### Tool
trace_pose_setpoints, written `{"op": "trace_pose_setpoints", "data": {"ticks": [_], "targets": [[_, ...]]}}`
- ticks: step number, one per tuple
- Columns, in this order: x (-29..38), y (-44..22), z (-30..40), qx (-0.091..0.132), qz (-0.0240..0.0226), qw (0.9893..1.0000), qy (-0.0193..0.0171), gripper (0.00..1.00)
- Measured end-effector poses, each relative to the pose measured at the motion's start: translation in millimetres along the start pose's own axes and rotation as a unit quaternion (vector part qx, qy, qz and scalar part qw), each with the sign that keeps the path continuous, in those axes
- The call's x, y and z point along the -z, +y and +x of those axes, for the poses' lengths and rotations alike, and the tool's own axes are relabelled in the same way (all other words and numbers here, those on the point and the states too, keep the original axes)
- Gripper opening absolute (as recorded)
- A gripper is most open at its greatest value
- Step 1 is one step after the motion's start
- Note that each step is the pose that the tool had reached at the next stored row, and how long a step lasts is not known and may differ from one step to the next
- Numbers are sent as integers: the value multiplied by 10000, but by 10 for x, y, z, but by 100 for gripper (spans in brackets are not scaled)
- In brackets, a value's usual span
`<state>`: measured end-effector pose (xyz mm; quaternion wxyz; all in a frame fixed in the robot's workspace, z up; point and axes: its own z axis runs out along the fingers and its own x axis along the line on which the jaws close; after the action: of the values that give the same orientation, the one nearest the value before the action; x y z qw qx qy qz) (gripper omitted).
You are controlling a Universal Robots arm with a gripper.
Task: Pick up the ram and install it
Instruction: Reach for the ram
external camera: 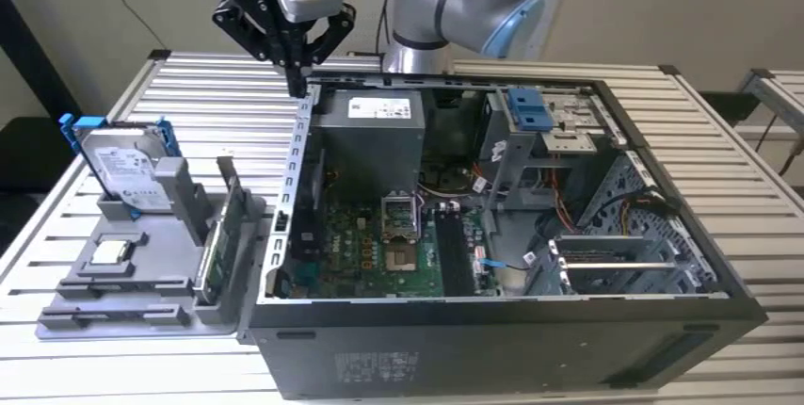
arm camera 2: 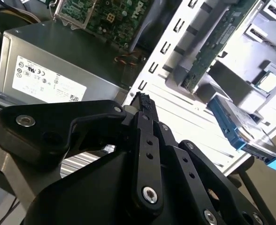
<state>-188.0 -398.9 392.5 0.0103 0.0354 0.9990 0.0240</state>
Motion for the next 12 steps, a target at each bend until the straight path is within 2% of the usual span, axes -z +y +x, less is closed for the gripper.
{"op": "trace_pose_setpoints", "data": {"ticks": [12], "targets": [[2, -7, 101, 0, 0, 10000, 0, 11]]}}
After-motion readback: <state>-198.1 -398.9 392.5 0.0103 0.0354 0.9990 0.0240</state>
